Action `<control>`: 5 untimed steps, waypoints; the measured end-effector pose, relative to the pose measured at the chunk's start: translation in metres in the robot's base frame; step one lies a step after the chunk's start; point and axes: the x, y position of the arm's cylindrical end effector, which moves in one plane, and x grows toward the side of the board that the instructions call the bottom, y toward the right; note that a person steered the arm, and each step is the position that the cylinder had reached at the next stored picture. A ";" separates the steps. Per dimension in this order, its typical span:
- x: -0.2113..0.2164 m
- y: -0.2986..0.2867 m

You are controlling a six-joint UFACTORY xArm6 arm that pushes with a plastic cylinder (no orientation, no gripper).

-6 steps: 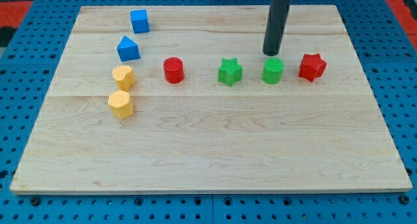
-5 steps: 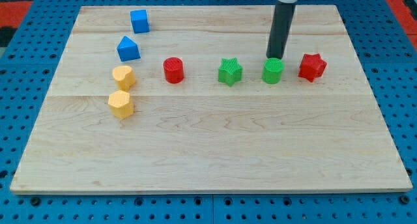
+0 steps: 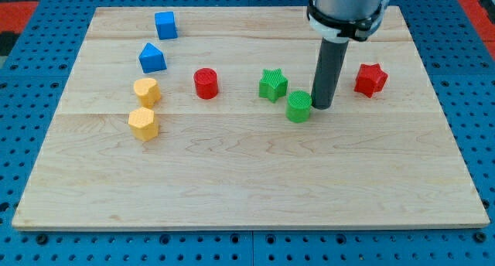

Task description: Move green circle along with green star slightly up

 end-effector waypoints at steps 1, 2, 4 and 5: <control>0.024 0.000; 0.018 -0.027; -0.038 -0.055; -0.019 -0.066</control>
